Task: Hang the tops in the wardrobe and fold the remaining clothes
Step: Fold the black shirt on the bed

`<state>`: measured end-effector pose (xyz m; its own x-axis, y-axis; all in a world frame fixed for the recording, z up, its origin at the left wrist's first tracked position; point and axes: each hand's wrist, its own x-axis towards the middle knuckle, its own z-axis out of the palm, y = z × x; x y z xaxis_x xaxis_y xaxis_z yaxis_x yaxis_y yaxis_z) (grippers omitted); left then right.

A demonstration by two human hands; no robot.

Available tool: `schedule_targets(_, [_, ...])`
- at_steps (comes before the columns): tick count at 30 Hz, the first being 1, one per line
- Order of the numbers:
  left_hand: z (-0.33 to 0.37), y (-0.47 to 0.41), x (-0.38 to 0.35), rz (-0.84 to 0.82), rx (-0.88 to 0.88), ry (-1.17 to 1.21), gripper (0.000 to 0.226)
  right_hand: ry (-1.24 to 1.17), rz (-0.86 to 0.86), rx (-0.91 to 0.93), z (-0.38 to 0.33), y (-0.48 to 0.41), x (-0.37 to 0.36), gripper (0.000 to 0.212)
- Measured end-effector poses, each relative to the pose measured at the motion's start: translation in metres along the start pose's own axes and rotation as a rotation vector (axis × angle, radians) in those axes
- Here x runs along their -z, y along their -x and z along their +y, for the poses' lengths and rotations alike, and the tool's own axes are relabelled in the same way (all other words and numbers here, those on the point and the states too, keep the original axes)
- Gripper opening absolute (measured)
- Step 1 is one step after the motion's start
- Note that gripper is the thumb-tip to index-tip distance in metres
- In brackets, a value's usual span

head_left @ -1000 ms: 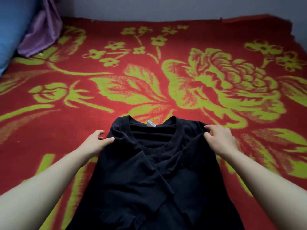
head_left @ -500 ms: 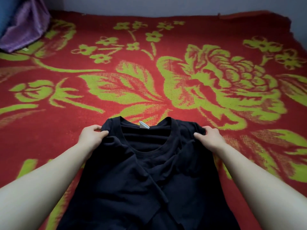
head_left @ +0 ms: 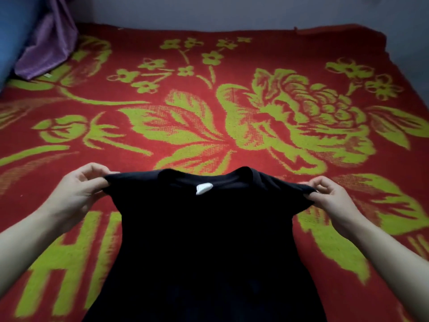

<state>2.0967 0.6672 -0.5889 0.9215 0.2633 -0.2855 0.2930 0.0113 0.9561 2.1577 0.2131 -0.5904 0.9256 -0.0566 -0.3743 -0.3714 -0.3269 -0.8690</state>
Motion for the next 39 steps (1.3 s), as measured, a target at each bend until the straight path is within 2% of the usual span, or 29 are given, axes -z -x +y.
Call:
schedule_targets(5, [-0.023,0.076,0.03,-0.213,-0.046,-0.277,0.043,0.252,-0.139,0.058,0.016,0.063,0.035,0.022])
schedule_targets(8, [-0.049,0.118,0.044,-0.368,-0.029,-0.426,0.051,0.378,-0.216,0.128,0.037,0.1,0.039,0.037])
schedule_targets(10, [-0.067,0.139,0.044,-0.435,-0.197,-0.692,0.055,0.625,-0.283,0.242,0.059,0.118,0.04,0.051])
schedule_targets(12, [-0.074,0.155,0.033,-0.55,-0.426,-0.994,0.038,1.007,-0.417,0.302,0.08,0.134,0.035,0.038])
schedule_targets(13, [-0.073,0.163,0.026,-0.584,-0.503,-1.182,0.026,1.226,-0.443,0.311,0.085,0.142,0.029,0.029])
schedule_targets(14, [-0.076,0.169,0.021,-0.599,-0.584,-1.348,0.012,1.366,-0.448,0.304,0.089,0.149,0.024,0.03])
schedule_targets(16, [-0.083,0.18,0.008,-0.639,-0.558,-1.542,0.026,1.454,-0.403,0.363,0.096,0.156,0.01,0.047])
schedule_targets(17, [-0.086,0.183,0.002,-0.622,-0.502,-1.608,0.028,1.477,-0.349,0.429,0.097,0.158,0.002,0.049])
schedule_targets(19, [-0.089,0.184,-0.01,-0.539,-0.522,-1.653,0.022,1.452,-0.321,0.442,0.088,0.158,-0.013,0.047])
schedule_targets(21, [-0.092,0.182,-0.027,-0.487,-0.523,-1.622,0.042,1.415,-0.307,0.474,0.08,0.156,-0.027,0.05])
schedule_targets(24, [-0.093,0.178,-0.05,-0.434,-0.377,-1.624,0.053,1.402,-0.375,0.448,0.084,0.147,-0.047,0.069])
schedule_targets(26, [-0.094,0.168,-0.055,-0.372,-0.197,-1.665,0.057,1.397,-0.412,0.33,0.09,0.134,-0.051,0.064])
schedule_targets(28, [-0.108,0.153,-0.04,-0.371,0.063,-1.748,0.06,1.354,-0.36,0.198,0.095,0.12,-0.044,0.062])
schedule_targets(32, [-0.115,0.144,0.018,-0.244,0.478,-1.856,0.056,1.106,-0.14,-0.303,0.108,0.111,-0.002,0.057])
schedule_targets(33, [-0.113,0.143,0.028,-0.209,0.521,-1.87,0.051,1.05,-0.07,-0.391,0.111,0.111,0.01,0.056])
schedule_targets(35, [-0.108,0.141,0.033,-0.11,0.42,-1.91,0.042,1.083,0.029,-0.402,0.112,0.112,0.023,0.051])
schedule_targets(37, [-0.1,0.133,0.017,-0.011,0.248,-1.807,0.044,1.171,0.049,-0.223,0.106,0.104,0.02,0.046])
schedule_targets(39, [-0.092,0.119,-0.007,-0.012,0.116,-1.665,0.055,1.17,-0.02,-0.026,0.092,0.094,0.004,0.054])
